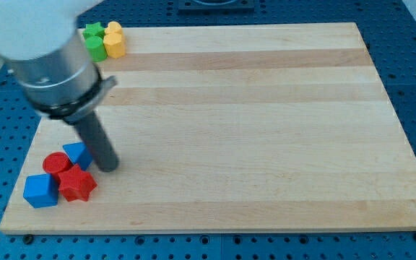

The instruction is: Move the red star slightly up

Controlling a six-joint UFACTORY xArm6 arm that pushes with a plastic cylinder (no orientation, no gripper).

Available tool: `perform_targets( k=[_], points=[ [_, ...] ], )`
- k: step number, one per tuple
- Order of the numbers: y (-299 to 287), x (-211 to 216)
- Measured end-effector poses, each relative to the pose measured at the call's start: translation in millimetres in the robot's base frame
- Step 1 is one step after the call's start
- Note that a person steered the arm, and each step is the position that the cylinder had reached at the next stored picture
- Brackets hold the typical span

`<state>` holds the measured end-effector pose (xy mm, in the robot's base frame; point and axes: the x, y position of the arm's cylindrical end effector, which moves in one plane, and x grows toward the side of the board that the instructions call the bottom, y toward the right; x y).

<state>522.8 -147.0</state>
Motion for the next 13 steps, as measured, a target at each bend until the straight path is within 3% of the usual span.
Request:
perform_targets(
  k=[1,2,3,5,8,13],
  points=[
    [60.8,-25.2],
    [96.2,26.6],
    [50.5,75.7],
    [-58.2,94.1],
    [-68.6,49.3],
    [-3.2,-66.6]
  ],
)
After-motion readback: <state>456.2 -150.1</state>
